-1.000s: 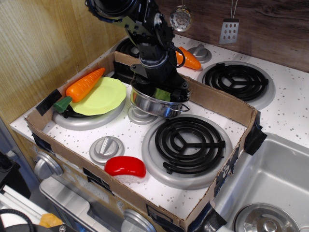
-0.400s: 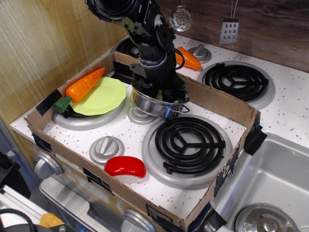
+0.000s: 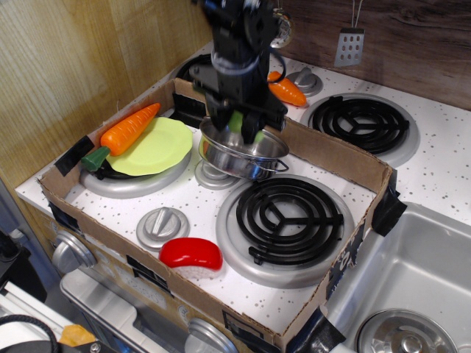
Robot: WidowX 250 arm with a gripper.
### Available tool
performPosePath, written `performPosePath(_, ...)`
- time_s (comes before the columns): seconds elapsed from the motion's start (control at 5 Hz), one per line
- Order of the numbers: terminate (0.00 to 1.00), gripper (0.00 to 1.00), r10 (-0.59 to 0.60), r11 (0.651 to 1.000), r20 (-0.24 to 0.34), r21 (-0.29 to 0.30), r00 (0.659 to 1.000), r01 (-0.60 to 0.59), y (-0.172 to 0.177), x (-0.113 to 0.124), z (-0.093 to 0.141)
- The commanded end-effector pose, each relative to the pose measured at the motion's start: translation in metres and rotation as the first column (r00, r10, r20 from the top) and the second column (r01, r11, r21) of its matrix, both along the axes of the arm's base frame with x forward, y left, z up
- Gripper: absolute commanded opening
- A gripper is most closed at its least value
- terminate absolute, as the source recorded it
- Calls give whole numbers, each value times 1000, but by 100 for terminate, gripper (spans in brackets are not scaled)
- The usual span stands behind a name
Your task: Take broccoli out of pan
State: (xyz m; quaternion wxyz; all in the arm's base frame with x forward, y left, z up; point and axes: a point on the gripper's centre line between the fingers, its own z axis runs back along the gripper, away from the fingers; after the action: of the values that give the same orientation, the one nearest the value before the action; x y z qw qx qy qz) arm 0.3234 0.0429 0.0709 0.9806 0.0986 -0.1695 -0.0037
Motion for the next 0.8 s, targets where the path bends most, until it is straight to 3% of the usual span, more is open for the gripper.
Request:
performPosePath(0.0, 0, 0, 91, 992, 117, 78, 989, -100, -14, -30, 60)
performPosePath(0.2, 0, 0, 173, 983, 105, 47, 979, -179, -40, -70, 59)
performPosePath(0.4, 0, 0, 314, 949, 68, -40, 947, -312, -67, -105, 40)
performPosePath(0.6, 0, 0, 368, 923, -33, -109, 929, -369, -73, -120, 16)
